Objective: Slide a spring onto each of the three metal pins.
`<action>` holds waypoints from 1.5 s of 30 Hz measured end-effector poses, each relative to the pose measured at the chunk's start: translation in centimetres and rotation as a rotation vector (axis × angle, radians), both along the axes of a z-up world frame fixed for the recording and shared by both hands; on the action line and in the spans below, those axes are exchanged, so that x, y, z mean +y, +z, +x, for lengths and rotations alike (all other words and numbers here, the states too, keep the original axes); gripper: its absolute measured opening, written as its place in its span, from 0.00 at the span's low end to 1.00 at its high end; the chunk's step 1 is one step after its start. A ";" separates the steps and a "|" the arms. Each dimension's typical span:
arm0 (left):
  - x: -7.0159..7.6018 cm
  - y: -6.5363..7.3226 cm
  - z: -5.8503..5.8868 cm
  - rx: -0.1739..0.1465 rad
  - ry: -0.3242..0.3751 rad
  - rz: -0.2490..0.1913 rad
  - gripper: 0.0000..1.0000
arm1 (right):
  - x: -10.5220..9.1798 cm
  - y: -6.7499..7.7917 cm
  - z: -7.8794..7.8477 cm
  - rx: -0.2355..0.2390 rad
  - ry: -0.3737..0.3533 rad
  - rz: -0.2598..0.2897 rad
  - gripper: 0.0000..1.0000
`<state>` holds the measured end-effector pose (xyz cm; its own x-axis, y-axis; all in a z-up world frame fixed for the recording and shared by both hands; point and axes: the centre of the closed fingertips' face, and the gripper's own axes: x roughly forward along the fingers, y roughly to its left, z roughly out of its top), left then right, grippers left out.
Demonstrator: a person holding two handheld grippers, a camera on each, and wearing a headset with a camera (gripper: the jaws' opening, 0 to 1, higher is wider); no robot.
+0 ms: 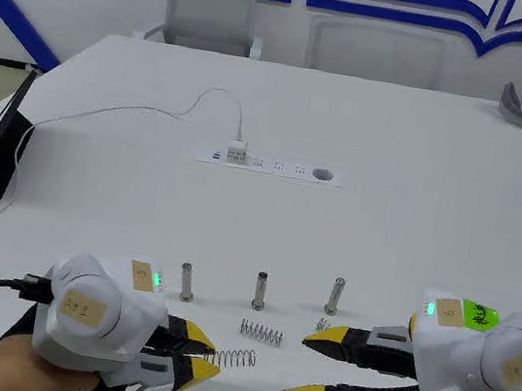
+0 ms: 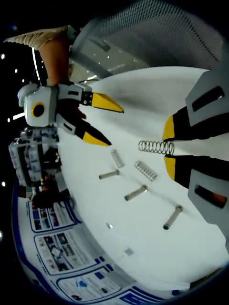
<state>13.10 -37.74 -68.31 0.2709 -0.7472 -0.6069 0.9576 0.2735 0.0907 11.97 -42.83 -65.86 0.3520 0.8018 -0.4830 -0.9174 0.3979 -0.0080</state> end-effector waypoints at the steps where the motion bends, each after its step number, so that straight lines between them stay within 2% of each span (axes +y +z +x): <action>1: -0.1 0.2 -0.2 -0.005 -0.007 -0.002 0.10 | 0.3 0.0 0.0 -0.003 0.013 -0.005 0.33; 7: -0.6 1.0 -1.1 -0.015 -0.034 -0.017 0.10 | 1.0 -0.2 0.1 -0.003 0.049 -0.010 0.30; 13: -1.2 1.9 -1.9 -0.026 -0.056 -0.041 0.10 | 1.6 -0.4 -0.5 0.027 0.076 0.003 0.26; 23: -1.6 2.3 -2.7 -0.027 -0.084 -0.050 0.10 | 2.2 -0.4 -1.4 0.038 0.122 0.016 0.18; 28: -1.7 2.2 -3.1 -0.025 -0.107 -0.033 0.10 | 2.3 -0.2 -1.7 0.020 0.141 0.001 0.18; 32: -1.9 2.1 -3.4 -0.027 -0.120 -0.018 0.10 | 2.5 -0.6 -2.2 0.003 0.181 -0.041 0.16; 35: -2.0 2.0 -3.4 -0.025 -0.124 -0.005 0.10 | 2.6 -0.7 -2.2 -0.038 0.204 -0.062 0.14; 43: -2.0 2.7 -3.6 -0.010 -0.120 -0.019 0.10 | 2.5 -0.7 -2.4 -0.054 0.218 -0.073 0.13; 45: -2.1 2.9 -3.6 0.002 -0.116 -0.029 0.09 | 2.5 -0.8 -2.4 -0.052 0.218 -0.074 0.13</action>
